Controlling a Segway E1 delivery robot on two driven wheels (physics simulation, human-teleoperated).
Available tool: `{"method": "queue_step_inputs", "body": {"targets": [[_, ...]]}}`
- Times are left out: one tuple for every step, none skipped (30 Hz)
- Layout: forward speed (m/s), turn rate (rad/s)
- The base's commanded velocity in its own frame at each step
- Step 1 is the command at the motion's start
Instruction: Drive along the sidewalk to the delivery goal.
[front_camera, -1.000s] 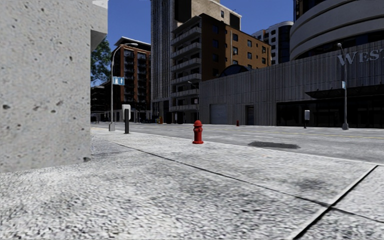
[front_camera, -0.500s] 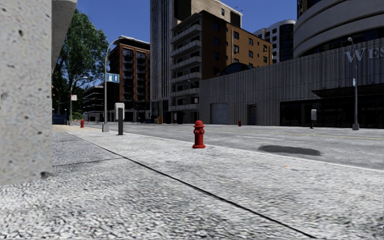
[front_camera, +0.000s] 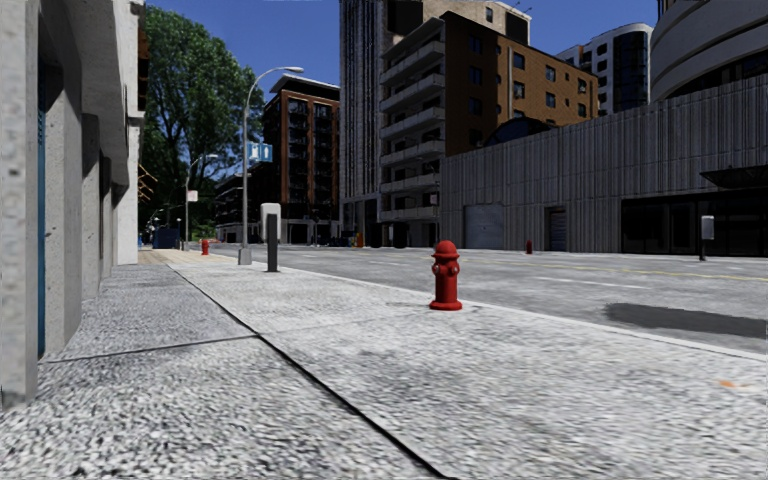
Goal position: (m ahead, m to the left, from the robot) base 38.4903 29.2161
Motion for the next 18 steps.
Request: {"method": "queue_step_inputs", "body": {"targets": [[2.00,0.48],[2.00,0.48],[2.00,0.48],[2.00,0.48],[2.00,0.48],[2.00,0.48],[2.00,0.48],[2.00,0.48],[2.00,0.48],[2.00,0.48],[2.00,0.48],[2.00,0.48],[2.00,0.48],[2.00,0.48],[2.00,0.48],[2.00,0.48],[2.00,0.48],[2.00,0.48]]}}
